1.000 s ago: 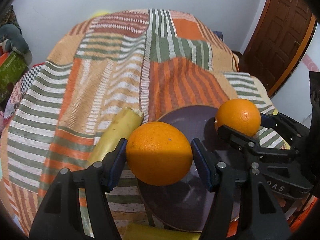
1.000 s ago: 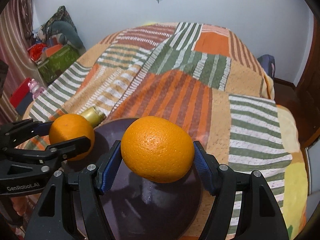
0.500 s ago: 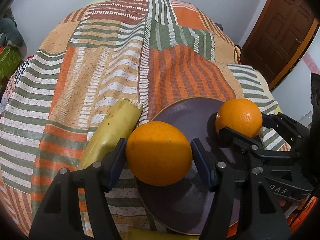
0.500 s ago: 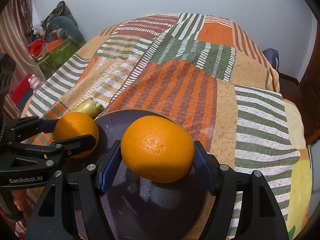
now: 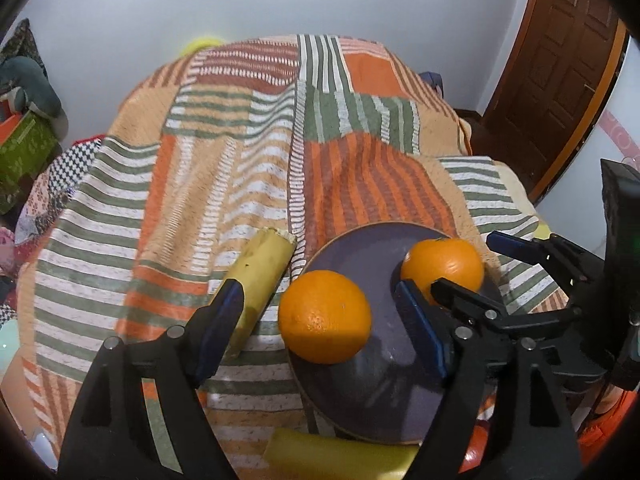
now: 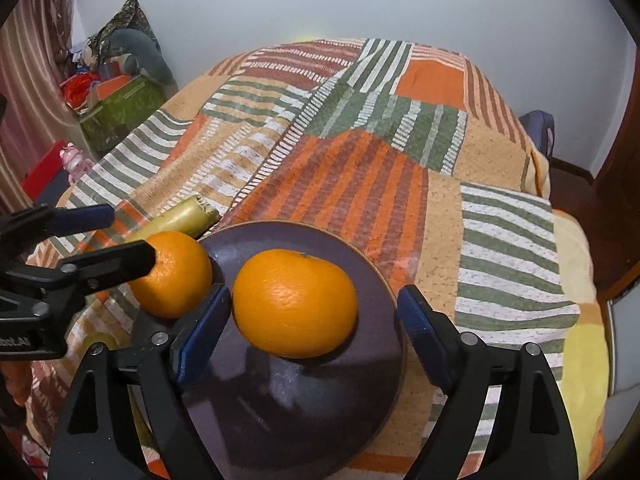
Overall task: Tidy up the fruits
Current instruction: 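Grasp the pale yellow corn cob on the quilt with the right tool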
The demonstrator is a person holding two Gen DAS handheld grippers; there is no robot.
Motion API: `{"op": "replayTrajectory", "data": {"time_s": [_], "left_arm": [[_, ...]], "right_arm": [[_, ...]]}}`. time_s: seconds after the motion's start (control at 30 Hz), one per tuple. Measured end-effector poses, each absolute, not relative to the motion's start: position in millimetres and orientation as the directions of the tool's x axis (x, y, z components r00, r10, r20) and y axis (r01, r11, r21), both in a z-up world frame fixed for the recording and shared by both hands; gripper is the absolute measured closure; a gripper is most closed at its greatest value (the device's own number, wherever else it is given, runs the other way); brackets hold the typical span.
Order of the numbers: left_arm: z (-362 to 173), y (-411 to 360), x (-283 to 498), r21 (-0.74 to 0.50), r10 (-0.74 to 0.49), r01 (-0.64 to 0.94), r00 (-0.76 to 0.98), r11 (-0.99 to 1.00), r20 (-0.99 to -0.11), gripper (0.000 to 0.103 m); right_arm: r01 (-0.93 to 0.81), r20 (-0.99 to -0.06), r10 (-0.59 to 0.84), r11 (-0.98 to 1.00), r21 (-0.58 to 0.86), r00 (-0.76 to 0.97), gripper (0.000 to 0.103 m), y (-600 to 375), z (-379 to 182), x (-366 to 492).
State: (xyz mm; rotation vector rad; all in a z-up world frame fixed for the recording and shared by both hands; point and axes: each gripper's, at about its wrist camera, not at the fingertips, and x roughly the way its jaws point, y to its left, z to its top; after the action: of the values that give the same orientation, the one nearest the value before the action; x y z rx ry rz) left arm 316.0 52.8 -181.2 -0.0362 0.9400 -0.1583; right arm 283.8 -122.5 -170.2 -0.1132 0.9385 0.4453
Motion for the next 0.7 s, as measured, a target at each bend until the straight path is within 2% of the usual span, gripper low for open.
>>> {"op": "replayTrajectory", "data": {"time_s": [0.37, 0.7], "left_arm": [[-143.4, 74.8, 260.1, -0.088, -0.121, 0.084, 0.661, 0.993, -0.741, 0.017], [-148.5, 116.1, 206.9, -0.098, -0.074, 0.002, 0.660, 0.995, -0.747, 0.014]], "right_arm": [[-0.441, -0.763, 0.335, 0.895, 0.073, 0.553, 0.020, -118.2, -139.6, 254.4], [-0.521, -0.752, 0.394, 0.850, 0.080, 0.528, 0.015, -91.9, -129.4, 210.7]]}}
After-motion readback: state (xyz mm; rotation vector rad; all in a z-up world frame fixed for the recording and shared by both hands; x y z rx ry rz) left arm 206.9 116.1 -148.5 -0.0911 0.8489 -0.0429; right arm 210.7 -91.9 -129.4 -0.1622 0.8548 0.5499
